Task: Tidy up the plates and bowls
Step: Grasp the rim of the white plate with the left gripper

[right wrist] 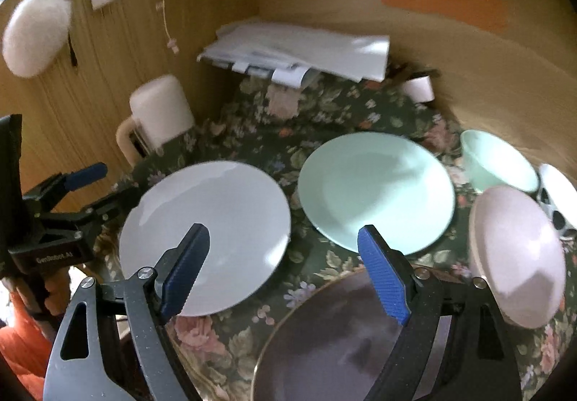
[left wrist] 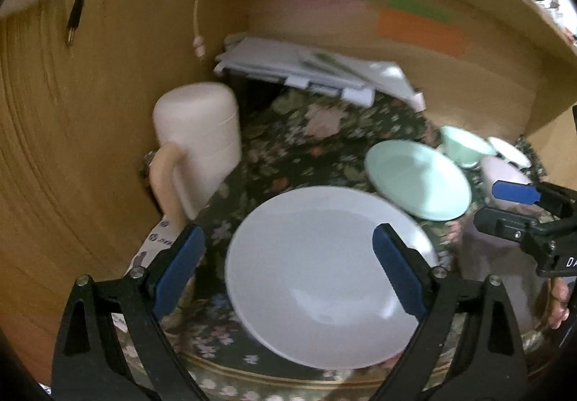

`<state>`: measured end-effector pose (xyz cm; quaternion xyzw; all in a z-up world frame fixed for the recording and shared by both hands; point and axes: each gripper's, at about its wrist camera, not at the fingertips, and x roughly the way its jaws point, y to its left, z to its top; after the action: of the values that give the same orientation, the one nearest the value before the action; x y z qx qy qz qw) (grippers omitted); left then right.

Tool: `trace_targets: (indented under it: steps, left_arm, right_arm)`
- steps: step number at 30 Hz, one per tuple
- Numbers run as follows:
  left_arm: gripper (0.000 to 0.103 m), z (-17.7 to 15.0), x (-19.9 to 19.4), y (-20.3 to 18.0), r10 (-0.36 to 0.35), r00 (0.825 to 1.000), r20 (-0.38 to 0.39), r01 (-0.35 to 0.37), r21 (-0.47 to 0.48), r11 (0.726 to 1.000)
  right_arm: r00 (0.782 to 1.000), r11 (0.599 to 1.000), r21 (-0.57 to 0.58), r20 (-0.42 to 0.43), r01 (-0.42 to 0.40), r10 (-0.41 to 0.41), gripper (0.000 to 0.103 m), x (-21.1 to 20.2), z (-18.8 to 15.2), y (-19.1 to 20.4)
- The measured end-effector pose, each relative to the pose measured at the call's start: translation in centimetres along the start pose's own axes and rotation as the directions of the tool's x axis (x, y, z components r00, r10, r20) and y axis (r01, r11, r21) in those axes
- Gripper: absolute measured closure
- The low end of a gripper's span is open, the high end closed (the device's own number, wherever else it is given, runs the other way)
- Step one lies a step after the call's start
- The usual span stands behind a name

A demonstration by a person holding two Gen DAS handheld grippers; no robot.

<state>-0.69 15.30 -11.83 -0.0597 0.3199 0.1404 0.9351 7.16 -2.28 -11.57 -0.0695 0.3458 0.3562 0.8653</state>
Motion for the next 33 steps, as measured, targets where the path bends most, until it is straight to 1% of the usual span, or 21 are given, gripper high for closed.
trace_targets:
  steps: [5,7,9,12,16,18,19,21,22,24,26,29,33]
  left_arm:
    - [0.007,-0.8,1.4,2.0,0.013,0.998,-0.055,-0.014,-0.020,1.000]
    - [0.009,-1.3,1.9,2.6,-0.001,0.997,-0.081,0.000,-0.019,1.000]
    - [0.016,-1.7,2.3,2.8,-0.015,0.995,-0.103,0.013,-0.017,1.000]
    - [0.023,-2.1,3.0,3.1,-0.046,0.990,-0.137,0.044,-0.018,0.999]
    - [0.027,-2.6,3.4,3.3,-0.079,0.983,-0.164,0.075,-0.033,0.997]
    - [0.034,-2.7,3.6,3.3,-0.090,0.980,-0.176,0.085,-0.035,0.996]
    - [0.035,-2.8,3.7,3.3,-0.096,0.978,-0.186,0.091,-0.038,0.995]
    - [0.043,-3.0,3.9,3.3,-0.111,0.973,-0.204,0.104,-0.044,0.994]
    - [0.045,-3.1,4.1,3.3,-0.121,0.969,-0.217,0.113,-0.048,0.992]
    - [0.051,-3.2,4.4,3.2,-0.137,0.963,-0.232,0.129,-0.052,0.990]
    - [0.057,-3.4,4.6,3.0,-0.146,0.958,-0.248,0.138,-0.052,0.989]
    - [0.059,-3.4,4.7,3.0,-0.152,0.956,-0.251,0.142,-0.058,0.988]
    - [0.060,-3.4,4.7,3.2,-0.160,0.956,-0.247,0.147,-0.068,0.987]
  right_arm:
    - [0.995,1.000,-0.006,-0.092,-0.030,0.030,0.021,3.0,0.3,0.3]
    - [0.992,0.999,-0.005,-0.120,-0.036,0.036,0.026,3.9,0.3,0.3]
    - [0.988,0.999,-0.005,-0.150,-0.048,0.046,0.035,4.7,0.3,0.3]
    - [0.981,0.998,-0.004,-0.188,-0.059,0.057,0.044,5.7,0.4,0.3]
    - [0.975,0.999,-0.006,-0.217,-0.050,0.048,0.051,6.7,0.5,0.4]
    - [0.972,0.999,-0.001,-0.233,-0.047,0.046,0.055,7.2,0.5,0.3]
    - [0.969,0.999,0.003,-0.243,-0.048,0.047,0.056,7.5,0.4,0.2]
    - [0.965,0.999,0.007,-0.258,-0.049,0.049,0.060,8.0,0.3,0.2]
    - [0.962,0.999,0.007,-0.267,-0.052,0.052,0.061,8.2,0.2,0.3]
    - [0.958,0.998,0.005,-0.281,-0.056,0.055,0.065,8.7,0.1,0.3]
    - [0.955,0.998,0.002,-0.290,-0.061,0.059,0.067,9.2,-0.1,0.5]
    - [0.950,0.998,0.005,-0.305,-0.068,0.067,0.069,9.7,-0.3,0.5]
    - [0.949,0.997,0.007,-0.306,-0.072,0.070,0.070,9.9,-0.2,0.5]
